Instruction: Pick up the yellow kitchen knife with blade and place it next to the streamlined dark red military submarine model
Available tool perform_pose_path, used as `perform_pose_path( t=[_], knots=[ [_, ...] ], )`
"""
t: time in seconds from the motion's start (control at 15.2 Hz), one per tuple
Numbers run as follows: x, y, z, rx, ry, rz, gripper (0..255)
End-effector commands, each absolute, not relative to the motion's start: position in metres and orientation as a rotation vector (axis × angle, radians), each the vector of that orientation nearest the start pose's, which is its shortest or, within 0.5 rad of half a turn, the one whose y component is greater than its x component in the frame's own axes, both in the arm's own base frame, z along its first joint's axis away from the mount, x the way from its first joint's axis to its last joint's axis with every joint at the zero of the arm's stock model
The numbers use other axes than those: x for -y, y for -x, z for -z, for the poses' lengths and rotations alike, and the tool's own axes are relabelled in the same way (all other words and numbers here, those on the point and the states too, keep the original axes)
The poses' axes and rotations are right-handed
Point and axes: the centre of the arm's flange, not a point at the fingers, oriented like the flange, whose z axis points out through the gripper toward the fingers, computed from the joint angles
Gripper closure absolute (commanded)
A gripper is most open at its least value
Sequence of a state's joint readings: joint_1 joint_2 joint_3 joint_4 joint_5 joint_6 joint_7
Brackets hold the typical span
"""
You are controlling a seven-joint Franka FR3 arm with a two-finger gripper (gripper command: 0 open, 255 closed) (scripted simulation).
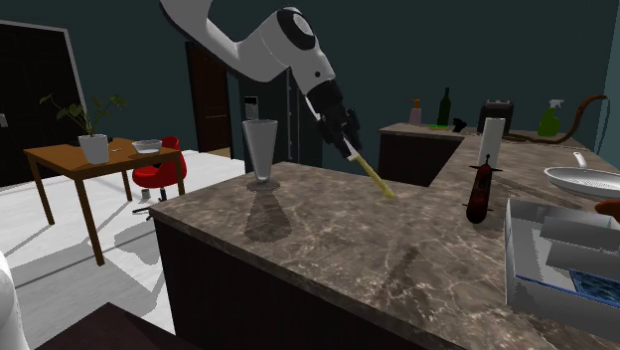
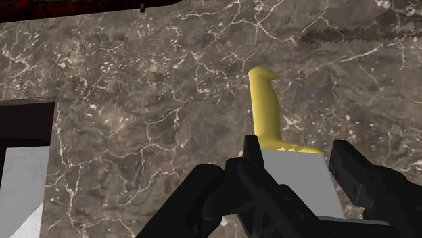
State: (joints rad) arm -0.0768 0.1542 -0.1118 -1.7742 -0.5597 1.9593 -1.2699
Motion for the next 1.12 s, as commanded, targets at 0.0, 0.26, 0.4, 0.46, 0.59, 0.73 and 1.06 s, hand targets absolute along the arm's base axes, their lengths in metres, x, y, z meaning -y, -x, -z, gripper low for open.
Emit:
perform_pose_path(
  t=[0.0, 0.26, 0.4, 0.46, 0.59, 0.73, 1.06],
  knots=[
    [0.175, -0.592, -0.481, 2.114, 2.801, -0.603, 255],
    [0.227, -0.586, -0.481, 2.114, 2.801, -0.603, 255],
    [0.254, -0.583, -0.481, 2.114, 2.801, -0.603, 255],
    [0.267, -0.582, -0.481, 2.114, 2.801, -0.603, 255],
    [0.293, -0.579, -0.482, 2.114, 2.801, -0.603, 255],
    [0.319, -0.576, -0.482, 2.114, 2.801, -0.603, 255],
    [0.358, -0.572, -0.471, 2.114, 2.801, -0.603, 255]
  ],
)
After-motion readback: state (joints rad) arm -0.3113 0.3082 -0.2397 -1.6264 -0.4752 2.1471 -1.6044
